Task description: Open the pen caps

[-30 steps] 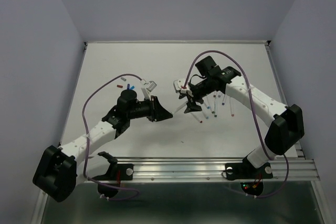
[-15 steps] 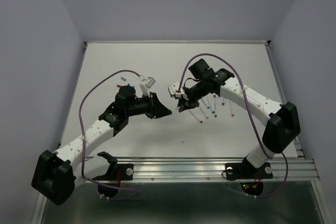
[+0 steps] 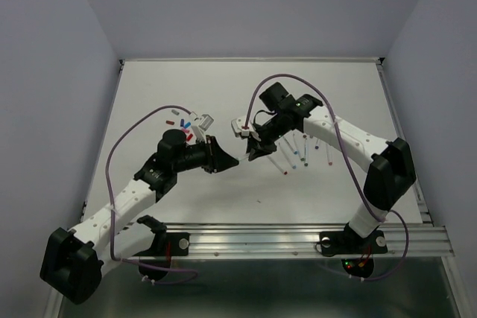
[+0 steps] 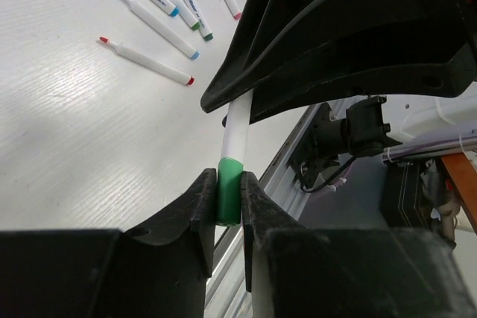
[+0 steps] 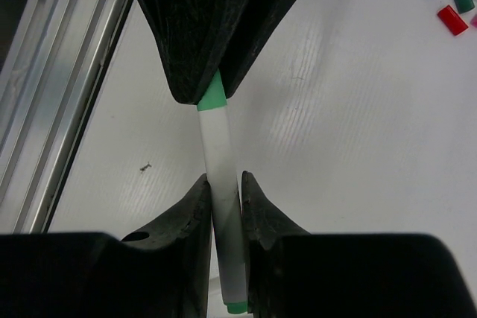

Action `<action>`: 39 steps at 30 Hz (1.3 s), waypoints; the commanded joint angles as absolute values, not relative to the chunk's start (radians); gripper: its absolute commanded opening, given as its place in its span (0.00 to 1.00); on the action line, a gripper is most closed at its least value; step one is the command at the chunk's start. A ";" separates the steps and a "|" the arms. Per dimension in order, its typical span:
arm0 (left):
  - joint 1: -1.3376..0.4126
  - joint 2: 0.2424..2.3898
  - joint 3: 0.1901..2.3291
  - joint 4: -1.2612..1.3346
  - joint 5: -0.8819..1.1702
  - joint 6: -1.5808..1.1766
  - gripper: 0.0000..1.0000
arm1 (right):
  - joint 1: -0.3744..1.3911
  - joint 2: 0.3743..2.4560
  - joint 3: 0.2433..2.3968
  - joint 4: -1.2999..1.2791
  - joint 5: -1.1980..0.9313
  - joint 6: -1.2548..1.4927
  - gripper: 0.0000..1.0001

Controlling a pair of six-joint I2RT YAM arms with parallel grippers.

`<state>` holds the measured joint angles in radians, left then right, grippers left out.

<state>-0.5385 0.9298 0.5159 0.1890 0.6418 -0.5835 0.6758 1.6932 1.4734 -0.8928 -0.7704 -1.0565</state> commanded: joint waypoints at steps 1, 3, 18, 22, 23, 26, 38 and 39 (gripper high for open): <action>-0.568 0.868 0.494 -0.084 0.835 -0.577 0.00 | 0.503 1.697 1.560 -0.704 -0.497 -1.016 0.01; -0.568 0.838 0.503 -0.165 0.812 -0.556 0.00 | 0.465 1.703 1.571 -0.701 -0.488 -1.003 0.01; -0.568 0.831 0.644 -0.240 0.319 -0.632 0.00 | 0.379 1.619 1.449 -0.466 -0.448 -0.774 0.01; -0.568 0.957 0.718 -0.264 -0.151 -0.768 0.00 | 0.379 1.499 1.228 -0.052 -0.295 -0.371 0.01; -0.568 0.994 0.736 -0.284 -0.235 -0.805 0.00 | 0.379 1.490 1.195 -0.019 -0.237 -0.280 0.01; -0.563 1.212 0.859 -0.425 -0.495 -0.919 0.00 | 0.379 1.500 1.161 -0.084 0.080 0.129 0.02; -0.480 1.630 1.112 -0.405 -0.537 -0.858 0.00 | 0.379 1.502 0.986 -0.192 0.161 0.311 0.07; -0.466 1.643 1.118 -0.406 -0.532 -0.859 0.00 | 0.379 1.505 0.977 -0.192 0.164 0.313 0.07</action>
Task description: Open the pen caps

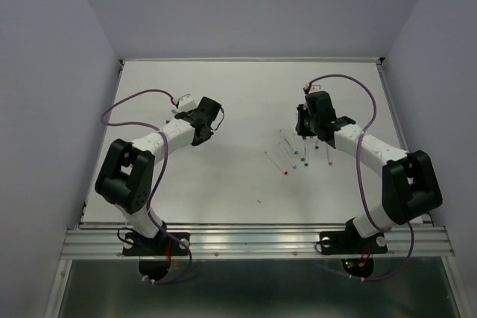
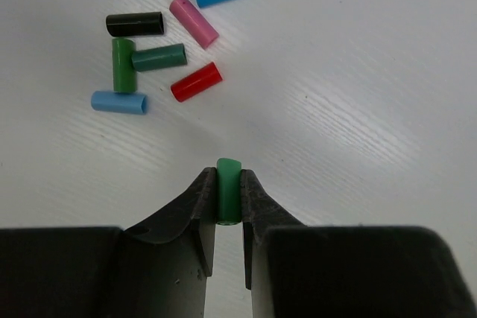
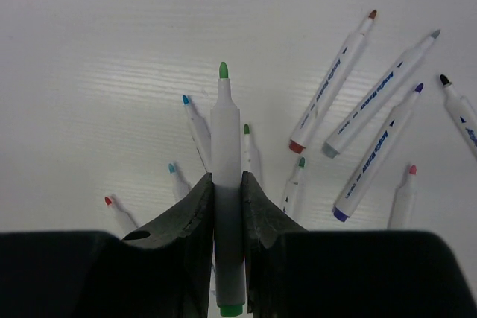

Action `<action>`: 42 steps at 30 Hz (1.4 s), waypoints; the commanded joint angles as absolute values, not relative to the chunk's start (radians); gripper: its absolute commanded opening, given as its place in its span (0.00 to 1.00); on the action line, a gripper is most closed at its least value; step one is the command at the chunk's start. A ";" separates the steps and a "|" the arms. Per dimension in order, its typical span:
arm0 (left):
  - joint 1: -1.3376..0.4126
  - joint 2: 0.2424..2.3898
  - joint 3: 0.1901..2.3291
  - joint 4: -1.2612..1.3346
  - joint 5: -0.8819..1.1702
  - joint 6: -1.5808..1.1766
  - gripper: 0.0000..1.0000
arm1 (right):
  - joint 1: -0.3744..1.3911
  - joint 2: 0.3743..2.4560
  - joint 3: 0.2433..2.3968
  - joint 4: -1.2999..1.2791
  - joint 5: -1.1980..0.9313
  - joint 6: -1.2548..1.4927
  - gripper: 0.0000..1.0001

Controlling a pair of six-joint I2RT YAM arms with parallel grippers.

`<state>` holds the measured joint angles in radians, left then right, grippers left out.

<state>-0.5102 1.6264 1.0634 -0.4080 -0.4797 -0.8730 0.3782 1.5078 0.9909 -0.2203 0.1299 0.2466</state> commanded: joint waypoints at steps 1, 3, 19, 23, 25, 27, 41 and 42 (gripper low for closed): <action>-0.456 1.649 1.121 -0.397 -0.526 -0.854 0.00 | 0.379 1.517 0.971 -0.192 0.176 0.308 0.08; -0.433 1.666 1.117 -0.356 -0.497 -0.821 0.01 | 0.379 1.531 0.953 -0.192 0.201 0.314 0.09; -0.402 1.740 1.097 -0.302 -0.411 -0.772 0.35 | 0.379 1.643 0.945 -0.209 0.213 0.341 0.26; -0.402 1.701 1.085 -0.293 -0.405 -0.765 0.43 | 0.379 1.643 0.956 -0.224 0.221 0.318 0.34; -0.402 1.690 1.085 -0.293 -0.400 -0.756 0.50 | 0.379 1.641 0.956 -0.225 0.224 0.313 0.36; -0.402 1.675 1.086 -0.301 -0.400 -0.755 0.60 | 0.379 1.640 0.960 -0.232 0.221 0.307 0.36; -0.417 1.315 1.032 -0.305 -0.374 -0.701 0.99 | 0.379 1.327 0.970 -0.247 0.227 0.380 1.00; -0.416 1.249 1.025 -0.337 -0.397 -0.715 0.99 | 0.379 1.297 0.954 -0.250 0.304 0.409 1.00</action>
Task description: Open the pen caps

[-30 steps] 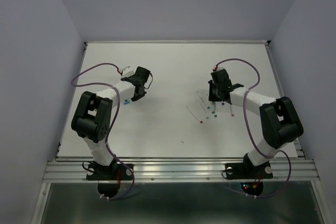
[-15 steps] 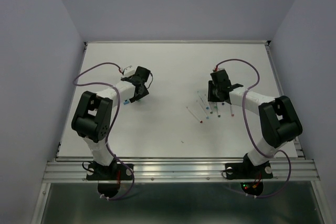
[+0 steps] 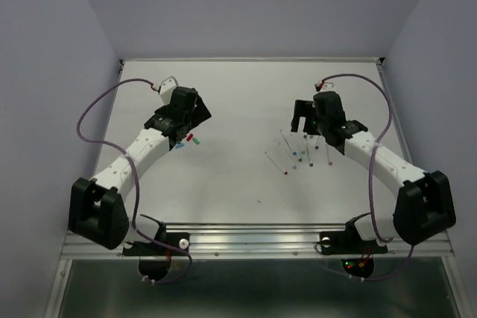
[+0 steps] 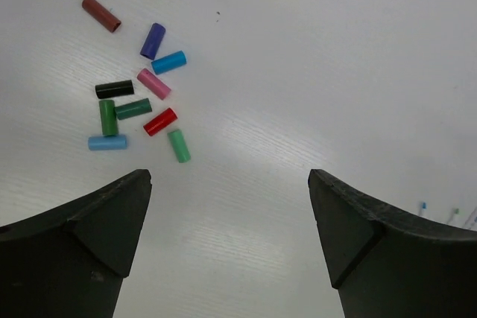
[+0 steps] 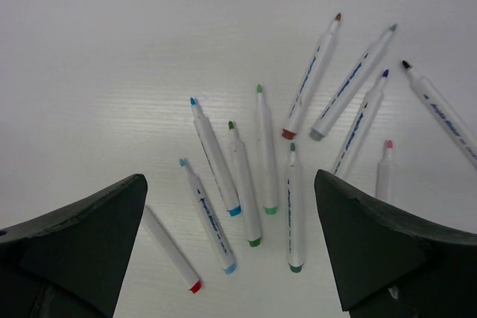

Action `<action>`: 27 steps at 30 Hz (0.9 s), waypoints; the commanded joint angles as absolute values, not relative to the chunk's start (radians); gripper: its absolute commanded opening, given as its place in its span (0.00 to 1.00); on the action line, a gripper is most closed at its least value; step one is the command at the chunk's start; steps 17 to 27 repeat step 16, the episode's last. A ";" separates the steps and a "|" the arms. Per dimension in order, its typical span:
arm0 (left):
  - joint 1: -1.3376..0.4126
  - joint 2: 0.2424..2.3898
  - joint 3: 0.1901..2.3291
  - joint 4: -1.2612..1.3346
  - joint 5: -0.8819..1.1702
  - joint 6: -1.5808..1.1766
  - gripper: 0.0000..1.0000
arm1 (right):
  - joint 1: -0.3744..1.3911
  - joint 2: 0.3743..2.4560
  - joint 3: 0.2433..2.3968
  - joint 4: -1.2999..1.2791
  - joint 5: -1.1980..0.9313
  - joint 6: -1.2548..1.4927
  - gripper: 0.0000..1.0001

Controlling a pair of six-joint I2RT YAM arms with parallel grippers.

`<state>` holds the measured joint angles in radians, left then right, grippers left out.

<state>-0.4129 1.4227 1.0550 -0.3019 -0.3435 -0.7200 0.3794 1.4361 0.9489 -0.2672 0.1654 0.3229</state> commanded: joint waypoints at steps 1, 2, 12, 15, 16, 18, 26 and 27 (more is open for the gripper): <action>-0.413 1.218 1.019 -0.353 -0.437 -0.739 0.99 | 0.379 1.234 0.947 -0.249 0.334 0.443 1.00; -0.410 1.189 1.002 -0.368 -0.451 -0.745 0.99 | 0.379 1.203 0.937 -0.249 0.363 0.459 1.00; -0.365 0.985 0.916 -0.396 -0.476 -0.802 0.99 | 0.379 0.962 0.825 -0.273 0.538 0.540 1.00; -0.360 0.968 0.917 -0.391 -0.479 -0.804 0.99 | 0.379 0.924 0.812 -0.285 0.520 0.526 1.00; -0.359 0.965 0.917 -0.390 -0.485 -0.802 0.99 | 0.379 0.907 0.808 -0.284 0.523 0.525 1.00; -0.359 0.965 0.917 -0.390 -0.485 -0.802 0.99 | 0.379 0.907 0.808 -0.284 0.523 0.525 1.00; -0.359 0.965 0.917 -0.390 -0.485 -0.802 0.99 | 0.379 0.907 0.808 -0.284 0.523 0.525 1.00; -0.359 0.965 0.917 -0.390 -0.485 -0.802 0.99 | 0.379 0.907 0.808 -0.284 0.523 0.525 1.00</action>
